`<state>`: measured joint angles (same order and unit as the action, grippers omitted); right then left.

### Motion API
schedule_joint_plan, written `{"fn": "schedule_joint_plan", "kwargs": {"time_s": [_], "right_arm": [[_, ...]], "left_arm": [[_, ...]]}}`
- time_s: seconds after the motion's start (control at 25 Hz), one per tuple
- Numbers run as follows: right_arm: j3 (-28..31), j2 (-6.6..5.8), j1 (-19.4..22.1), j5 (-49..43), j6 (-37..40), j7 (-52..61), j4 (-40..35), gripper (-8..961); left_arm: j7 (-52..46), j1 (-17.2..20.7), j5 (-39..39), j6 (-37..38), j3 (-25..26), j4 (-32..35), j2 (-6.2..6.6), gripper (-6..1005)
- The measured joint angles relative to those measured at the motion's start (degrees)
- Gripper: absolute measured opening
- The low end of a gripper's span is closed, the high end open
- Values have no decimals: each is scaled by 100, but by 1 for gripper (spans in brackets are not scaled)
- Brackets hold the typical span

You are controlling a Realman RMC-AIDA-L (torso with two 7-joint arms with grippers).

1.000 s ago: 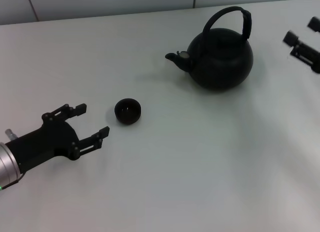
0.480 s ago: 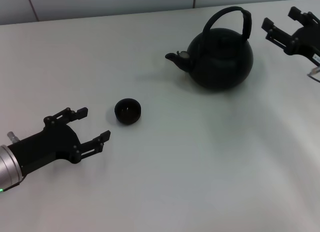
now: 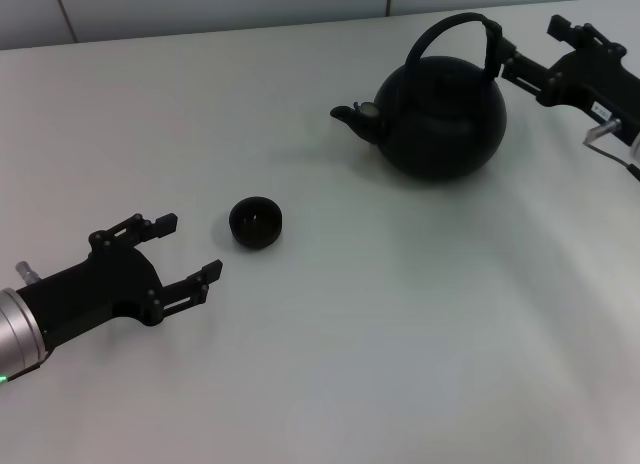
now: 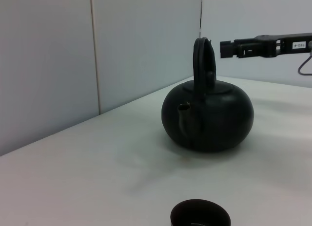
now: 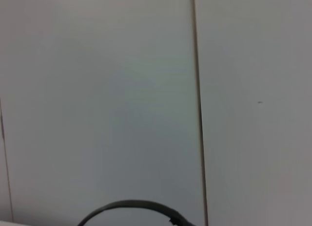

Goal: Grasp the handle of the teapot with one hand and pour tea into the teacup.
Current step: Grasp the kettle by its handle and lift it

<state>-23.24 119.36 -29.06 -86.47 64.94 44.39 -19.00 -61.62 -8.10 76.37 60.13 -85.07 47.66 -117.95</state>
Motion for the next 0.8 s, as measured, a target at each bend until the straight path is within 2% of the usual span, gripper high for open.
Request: {"fn": "schedule_joint_plan", "kwargs": {"time_s": [0.44, 0.8], "right_arm": [[4, 9, -200, 28, -304, -265, 195, 825], [4, 9, -315, 33, -596, -288, 232, 724]], "left_arm": [[29, 2, 1, -1, 0, -2, 0, 802], [59, -12, 5, 0, -24, -2, 0, 802]]}}
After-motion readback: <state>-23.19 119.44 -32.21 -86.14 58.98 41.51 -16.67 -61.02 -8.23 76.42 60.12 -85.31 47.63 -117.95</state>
